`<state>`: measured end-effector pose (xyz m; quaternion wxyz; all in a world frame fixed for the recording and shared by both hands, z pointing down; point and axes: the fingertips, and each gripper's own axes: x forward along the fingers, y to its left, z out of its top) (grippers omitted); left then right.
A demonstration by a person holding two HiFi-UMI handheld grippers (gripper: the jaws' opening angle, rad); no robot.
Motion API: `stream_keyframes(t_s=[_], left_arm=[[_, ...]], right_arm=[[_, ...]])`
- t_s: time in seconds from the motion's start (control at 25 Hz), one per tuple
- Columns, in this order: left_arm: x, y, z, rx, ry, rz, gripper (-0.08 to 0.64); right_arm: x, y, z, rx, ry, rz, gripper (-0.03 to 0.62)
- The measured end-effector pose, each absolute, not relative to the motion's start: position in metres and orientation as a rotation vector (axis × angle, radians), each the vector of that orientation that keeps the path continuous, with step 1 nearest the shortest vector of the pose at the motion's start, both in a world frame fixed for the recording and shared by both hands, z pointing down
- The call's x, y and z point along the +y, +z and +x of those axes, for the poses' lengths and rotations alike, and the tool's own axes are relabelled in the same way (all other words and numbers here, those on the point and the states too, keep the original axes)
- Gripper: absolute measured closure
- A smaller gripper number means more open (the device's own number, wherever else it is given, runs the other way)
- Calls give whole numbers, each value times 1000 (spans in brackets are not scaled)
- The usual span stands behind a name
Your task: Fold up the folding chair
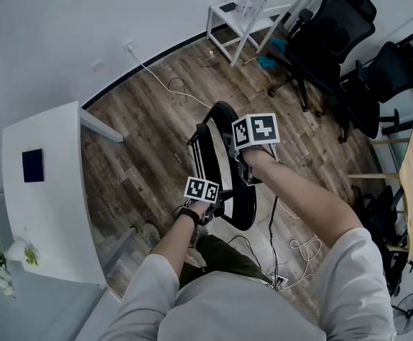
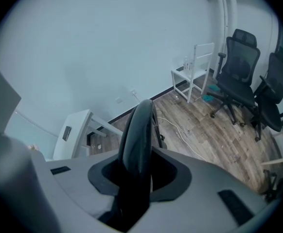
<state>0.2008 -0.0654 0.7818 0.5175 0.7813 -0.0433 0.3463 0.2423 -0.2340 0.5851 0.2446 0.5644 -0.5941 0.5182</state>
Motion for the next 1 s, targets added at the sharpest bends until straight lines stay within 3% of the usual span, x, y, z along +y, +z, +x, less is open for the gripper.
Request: stream_keyframes(t_s=[0.4, 0.6, 0.96, 1.0], left_arm=[[-50, 784, 205, 274, 1010, 1985, 168], [-49, 776, 175, 370, 1074, 1994, 166], [-76, 588, 168, -106, 697, 2196, 152], [-73, 575, 172, -167, 719, 2234, 182]], right_arm=[[-234, 584, 238, -1637, 1479, 1541, 456], [-234, 583, 239, -1645, 1510, 1525, 448], [-237, 587, 230, -1635, 1465, 1391, 439], [-237, 588, 230, -1623, 1472, 1385, 439]])
